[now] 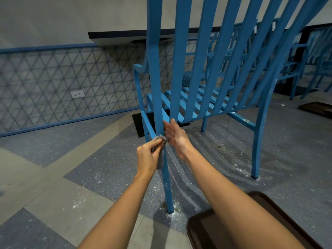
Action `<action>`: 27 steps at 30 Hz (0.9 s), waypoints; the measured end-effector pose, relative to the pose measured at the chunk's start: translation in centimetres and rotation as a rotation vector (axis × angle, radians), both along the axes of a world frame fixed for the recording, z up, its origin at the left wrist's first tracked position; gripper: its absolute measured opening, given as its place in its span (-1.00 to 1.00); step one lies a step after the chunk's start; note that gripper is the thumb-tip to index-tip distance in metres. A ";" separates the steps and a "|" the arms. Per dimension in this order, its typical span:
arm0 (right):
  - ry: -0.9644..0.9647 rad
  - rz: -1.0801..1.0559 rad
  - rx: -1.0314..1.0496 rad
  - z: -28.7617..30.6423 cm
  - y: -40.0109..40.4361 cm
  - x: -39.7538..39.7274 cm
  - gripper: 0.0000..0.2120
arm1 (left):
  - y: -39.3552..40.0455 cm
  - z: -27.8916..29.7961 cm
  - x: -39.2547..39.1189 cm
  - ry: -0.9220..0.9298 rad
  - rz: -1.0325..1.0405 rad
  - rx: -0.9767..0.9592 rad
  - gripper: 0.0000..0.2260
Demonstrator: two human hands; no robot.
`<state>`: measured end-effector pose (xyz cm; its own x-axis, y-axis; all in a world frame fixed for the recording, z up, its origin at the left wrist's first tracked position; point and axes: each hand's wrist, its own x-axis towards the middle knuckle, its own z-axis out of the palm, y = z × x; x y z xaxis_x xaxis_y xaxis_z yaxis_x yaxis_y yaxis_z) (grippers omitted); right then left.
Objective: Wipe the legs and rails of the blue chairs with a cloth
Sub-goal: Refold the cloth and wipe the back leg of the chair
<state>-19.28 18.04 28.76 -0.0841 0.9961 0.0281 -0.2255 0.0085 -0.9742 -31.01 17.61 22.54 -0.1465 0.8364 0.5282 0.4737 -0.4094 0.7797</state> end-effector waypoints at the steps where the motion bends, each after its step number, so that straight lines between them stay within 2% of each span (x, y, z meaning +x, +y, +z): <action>1: -0.010 -0.009 0.006 -0.1 0.1 0.1 -0.51 | -0.1 0.4 -0.1 -0.016 0.010 0.034 -0.73; 5: -0.053 -0.033 -0.022 -0.4 0.4 0.1 -0.48 | 0.1 2.7 -0.5 -0.101 0.045 0.167 -0.69; 10: -0.087 -0.022 -0.084 -1.6 0.7 -0.3 -0.45 | 1.4 4.2 0.1 0.007 0.019 0.215 -0.68; 16: -0.045 -0.006 -0.071 -3.7 1.5 -0.1 -0.40 | 1.8 1.0 0.7 0.010 0.022 0.191 -0.67; 20: -0.006 -0.021 -0.057 -4.2 1.7 0.2 -0.46 | 1.7 -0.5 0.5 0.020 0.017 0.194 -0.70; 27: 0.059 -0.044 -0.059 -5.1 2.1 0.0 -0.45 | 1.1 -3.3 0.7 -0.007 0.054 0.120 -0.70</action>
